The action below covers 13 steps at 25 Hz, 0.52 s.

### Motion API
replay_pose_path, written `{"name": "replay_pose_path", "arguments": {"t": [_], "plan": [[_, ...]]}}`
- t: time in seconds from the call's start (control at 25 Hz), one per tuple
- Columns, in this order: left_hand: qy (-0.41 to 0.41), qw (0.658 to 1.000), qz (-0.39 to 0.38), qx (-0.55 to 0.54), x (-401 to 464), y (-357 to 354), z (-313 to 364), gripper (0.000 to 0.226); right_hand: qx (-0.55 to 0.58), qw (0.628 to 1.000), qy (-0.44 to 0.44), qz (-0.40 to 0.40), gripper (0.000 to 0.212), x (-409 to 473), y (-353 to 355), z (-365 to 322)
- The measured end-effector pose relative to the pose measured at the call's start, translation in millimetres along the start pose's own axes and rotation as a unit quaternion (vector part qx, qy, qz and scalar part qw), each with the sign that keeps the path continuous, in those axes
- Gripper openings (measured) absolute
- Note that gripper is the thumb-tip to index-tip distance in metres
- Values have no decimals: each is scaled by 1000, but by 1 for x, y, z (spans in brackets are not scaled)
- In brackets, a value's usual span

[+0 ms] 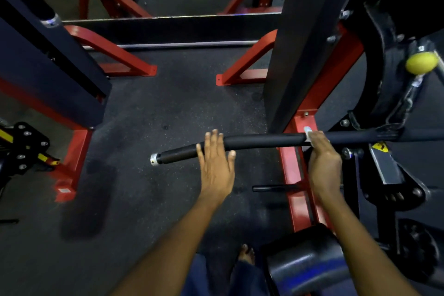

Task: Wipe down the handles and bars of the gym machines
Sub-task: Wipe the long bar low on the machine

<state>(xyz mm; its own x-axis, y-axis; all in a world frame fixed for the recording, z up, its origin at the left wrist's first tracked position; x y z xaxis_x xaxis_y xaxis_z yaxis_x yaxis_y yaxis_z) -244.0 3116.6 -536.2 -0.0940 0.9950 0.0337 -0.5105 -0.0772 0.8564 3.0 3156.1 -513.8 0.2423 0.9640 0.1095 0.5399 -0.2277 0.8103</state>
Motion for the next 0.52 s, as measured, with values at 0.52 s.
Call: {"name": "replay_pose_path", "arguments": {"t": [0.52], "plan": [[-93, 992, -42, 70, 12, -24, 34, 53, 48, 994, -79, -50, 33, 7, -12, 4]]}}
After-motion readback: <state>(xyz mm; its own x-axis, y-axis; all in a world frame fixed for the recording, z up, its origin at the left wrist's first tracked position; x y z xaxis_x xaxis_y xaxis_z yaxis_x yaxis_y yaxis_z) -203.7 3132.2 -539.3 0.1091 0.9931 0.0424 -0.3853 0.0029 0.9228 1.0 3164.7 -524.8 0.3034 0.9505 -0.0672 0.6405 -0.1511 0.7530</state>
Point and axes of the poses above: each hand's wrist, its own x-axis towards the middle knuckle, its own y-axis out of the back of the hand, z = x × y, the point moved 6 cm from there along x, towards the middle knuckle, and after that the axes turned 6 degrees about -y, right-handed, at the moved point
